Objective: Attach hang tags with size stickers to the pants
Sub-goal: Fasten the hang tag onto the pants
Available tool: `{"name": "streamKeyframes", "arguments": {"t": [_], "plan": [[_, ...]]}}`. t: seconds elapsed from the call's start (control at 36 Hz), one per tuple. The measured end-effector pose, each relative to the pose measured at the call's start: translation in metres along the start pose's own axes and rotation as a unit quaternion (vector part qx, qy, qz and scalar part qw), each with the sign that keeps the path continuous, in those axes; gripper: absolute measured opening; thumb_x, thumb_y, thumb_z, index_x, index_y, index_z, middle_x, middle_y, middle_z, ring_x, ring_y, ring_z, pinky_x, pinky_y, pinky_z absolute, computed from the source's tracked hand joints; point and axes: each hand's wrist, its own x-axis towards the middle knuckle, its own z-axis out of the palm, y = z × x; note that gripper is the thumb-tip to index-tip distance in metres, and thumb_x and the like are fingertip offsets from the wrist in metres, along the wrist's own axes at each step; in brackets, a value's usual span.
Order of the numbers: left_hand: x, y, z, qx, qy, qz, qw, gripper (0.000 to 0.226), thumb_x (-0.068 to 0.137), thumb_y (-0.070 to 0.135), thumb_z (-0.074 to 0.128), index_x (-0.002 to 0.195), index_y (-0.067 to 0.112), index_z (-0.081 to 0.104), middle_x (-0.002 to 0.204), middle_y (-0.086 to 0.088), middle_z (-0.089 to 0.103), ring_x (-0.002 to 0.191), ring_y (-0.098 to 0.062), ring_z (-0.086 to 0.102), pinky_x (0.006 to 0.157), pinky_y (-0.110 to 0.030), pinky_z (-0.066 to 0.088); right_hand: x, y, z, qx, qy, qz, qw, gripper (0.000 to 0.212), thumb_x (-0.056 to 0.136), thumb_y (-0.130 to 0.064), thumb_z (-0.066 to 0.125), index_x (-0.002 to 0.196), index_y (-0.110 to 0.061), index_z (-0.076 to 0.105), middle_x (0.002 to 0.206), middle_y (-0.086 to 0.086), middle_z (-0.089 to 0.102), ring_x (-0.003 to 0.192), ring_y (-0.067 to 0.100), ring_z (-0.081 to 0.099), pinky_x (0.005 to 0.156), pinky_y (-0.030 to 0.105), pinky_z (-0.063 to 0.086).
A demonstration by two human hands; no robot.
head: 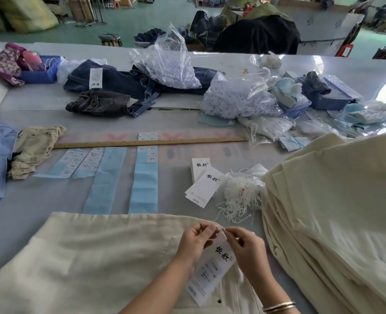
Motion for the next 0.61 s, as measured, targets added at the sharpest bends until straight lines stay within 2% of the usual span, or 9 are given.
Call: {"name": "streamKeyframes", "arguments": {"t": [0.11, 0.22, 0.33, 0.44, 0.5, 0.61], "plan": [[0.002, 0.001, -0.007, 0.09, -0.008, 0.048, 0.995, 0.019, 0.09, 0.027, 0.062, 0.076, 0.017, 0.071, 0.071, 0.003, 0.071, 0.071, -0.004, 0.064, 0.071, -0.016, 0.05, 0.001, -0.005, -0.002, -0.037, -0.007, -0.028, 0.999, 0.006, 0.082, -0.023, 0.072, 0.085, -0.028, 0.074, 0.073, -0.027, 0.063, 0.071, -0.001, 0.059, 0.065, 0.018, 0.048], [0.004, 0.002, -0.014, 0.181, -0.051, 0.078, 0.979, 0.022, 0.093, 0.029, 0.057, 0.077, 0.019, 0.07, 0.071, 0.005, 0.07, 0.073, -0.004, 0.065, 0.076, -0.018, 0.052, 0.004, -0.008, -0.007, -0.067, -0.049, -0.046, 0.996, 0.005, 0.084, -0.025, 0.07, 0.086, -0.025, 0.074, 0.077, -0.022, 0.062, 0.072, 0.002, 0.058, 0.069, 0.03, 0.05], [0.006, 0.004, -0.018, 0.234, -0.082, 0.102, 0.964, 0.017, 0.092, 0.027, 0.059, 0.078, 0.028, 0.067, 0.07, 0.013, 0.069, 0.071, 0.005, 0.063, 0.073, -0.013, 0.049, 0.005, -0.011, -0.011, -0.085, -0.08, -0.057, 0.992, 0.007, 0.086, -0.028, 0.068, 0.09, -0.029, 0.073, 0.077, -0.02, 0.06, 0.073, 0.001, 0.056, 0.068, 0.028, 0.049], [0.005, 0.006, -0.019, 0.237, -0.101, 0.105, 0.961, 0.009, 0.085, 0.03, 0.067, 0.078, 0.025, 0.067, 0.071, 0.012, 0.069, 0.069, 0.0, 0.063, 0.067, -0.017, 0.049, 0.007, -0.013, -0.013, -0.095, -0.091, -0.059, 0.99, 0.009, 0.087, -0.029, 0.066, 0.092, -0.03, 0.073, 0.075, -0.021, 0.056, 0.069, -0.004, 0.051, 0.065, 0.024, 0.046], [0.005, 0.007, -0.02, 0.243, -0.097, 0.116, 0.958, 0.009, 0.085, 0.025, 0.069, 0.077, 0.026, 0.067, 0.071, 0.01, 0.069, 0.069, -0.001, 0.063, 0.066, -0.019, 0.05, 0.008, -0.014, -0.014, -0.106, -0.095, -0.06, 0.988, 0.011, 0.088, -0.03, 0.064, 0.094, -0.029, 0.073, 0.076, -0.019, 0.056, 0.07, -0.003, 0.05, 0.065, 0.024, 0.046], [0.005, 0.009, -0.022, 0.261, -0.09, 0.134, 0.952, 0.009, 0.084, 0.021, 0.071, 0.077, 0.023, 0.068, 0.074, 0.007, 0.069, 0.072, -0.006, 0.063, 0.072, -0.028, 0.053, 0.007, -0.016, -0.016, -0.121, -0.113, -0.072, 0.984, 0.011, 0.088, -0.029, 0.064, 0.095, -0.028, 0.073, 0.072, -0.02, 0.051, 0.068, -0.001, 0.048, 0.064, 0.025, 0.045]]}}
